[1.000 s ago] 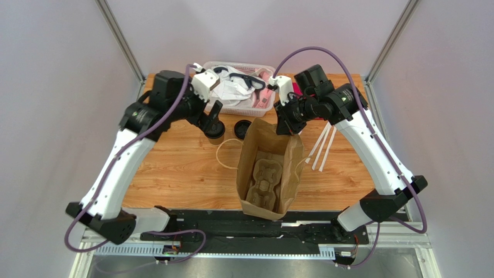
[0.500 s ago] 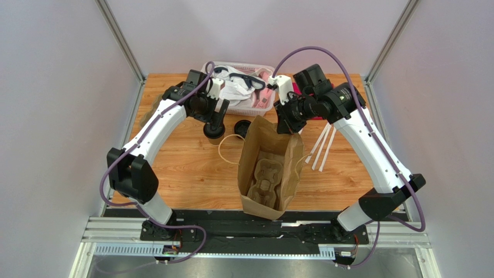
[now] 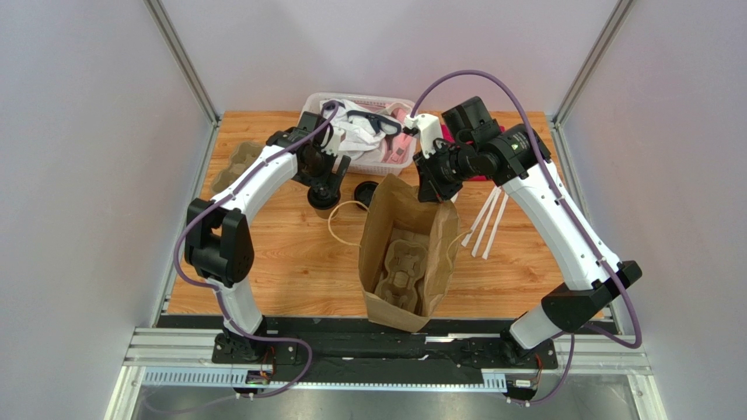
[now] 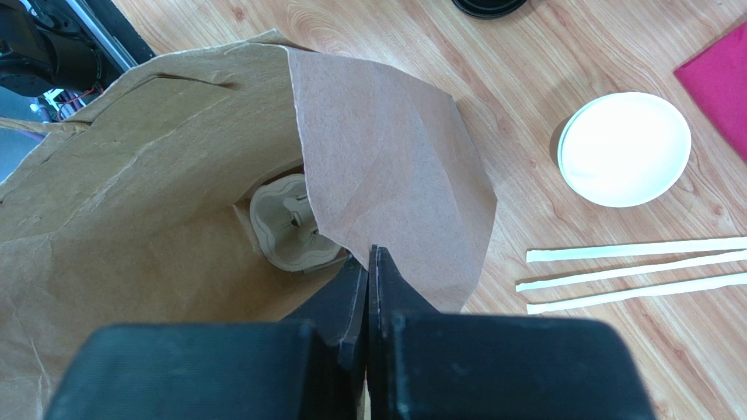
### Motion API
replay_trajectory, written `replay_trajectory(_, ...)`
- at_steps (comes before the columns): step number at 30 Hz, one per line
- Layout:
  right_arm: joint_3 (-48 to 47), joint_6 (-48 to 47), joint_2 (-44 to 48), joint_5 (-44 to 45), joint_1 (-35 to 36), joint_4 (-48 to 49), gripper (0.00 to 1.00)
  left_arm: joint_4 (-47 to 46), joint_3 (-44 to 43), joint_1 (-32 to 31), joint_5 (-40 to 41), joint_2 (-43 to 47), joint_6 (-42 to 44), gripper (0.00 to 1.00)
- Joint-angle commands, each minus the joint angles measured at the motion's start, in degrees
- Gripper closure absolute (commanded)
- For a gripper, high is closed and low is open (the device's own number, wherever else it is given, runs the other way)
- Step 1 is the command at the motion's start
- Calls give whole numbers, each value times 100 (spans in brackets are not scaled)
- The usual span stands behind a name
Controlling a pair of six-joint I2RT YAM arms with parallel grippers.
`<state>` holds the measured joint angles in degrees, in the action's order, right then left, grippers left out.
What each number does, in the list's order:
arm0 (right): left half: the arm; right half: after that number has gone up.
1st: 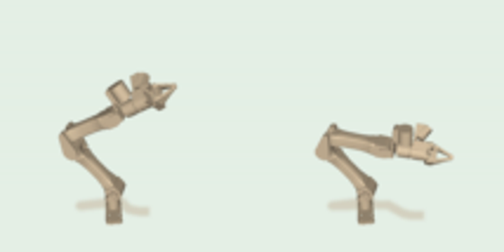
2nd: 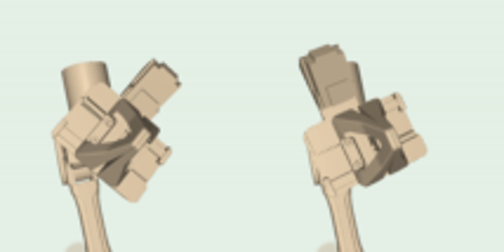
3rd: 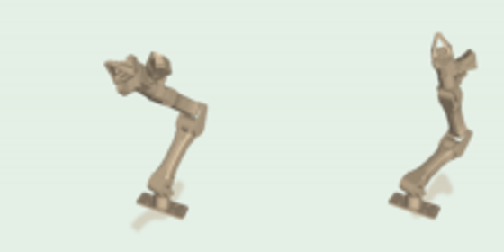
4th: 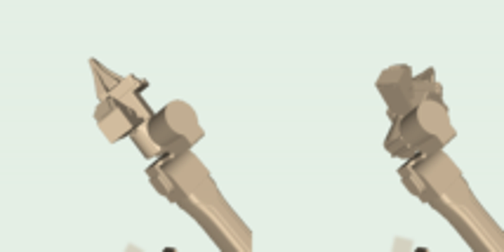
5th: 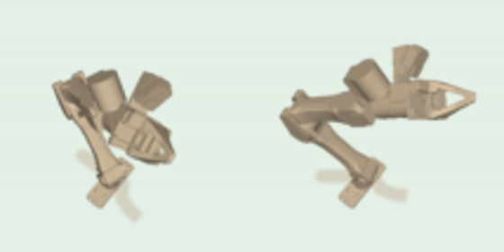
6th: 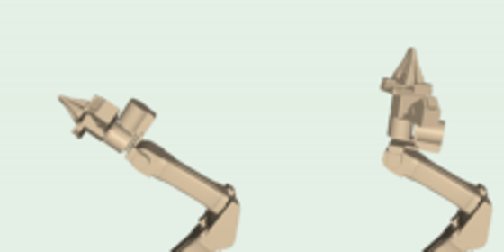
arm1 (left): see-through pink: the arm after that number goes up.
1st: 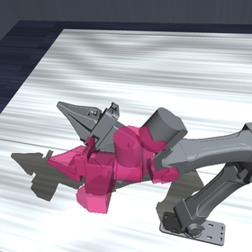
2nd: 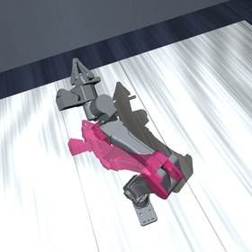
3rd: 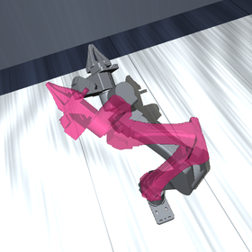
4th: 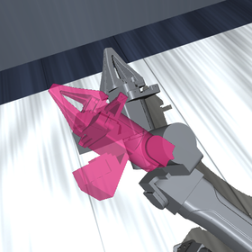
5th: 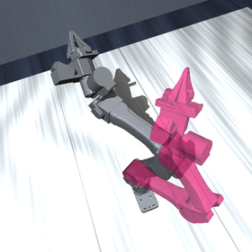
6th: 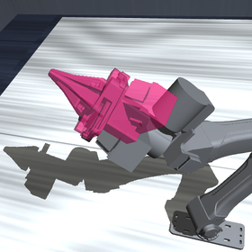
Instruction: Pack the takeout coffee
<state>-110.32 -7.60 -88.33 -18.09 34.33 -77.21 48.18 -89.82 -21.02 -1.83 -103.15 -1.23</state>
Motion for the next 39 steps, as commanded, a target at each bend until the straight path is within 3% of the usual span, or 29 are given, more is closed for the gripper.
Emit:
replay_trajectory(1,-95,-58,36,-28,4,-462,100,-230,-62,1,86,-20,-44,10)
replay_trajectory(18,-42,-67,27,-28,-5,-435,100,-345,79,1,59,-310,-96,13)
replay_trajectory(33,-51,-58,18,-11,4,-435,100,-459,544,1,147,-407,-35,27)
replay_trajectory(39,-42,-49,27,-2,-5,-444,100,-354,650,1,165,-522,-17,23)
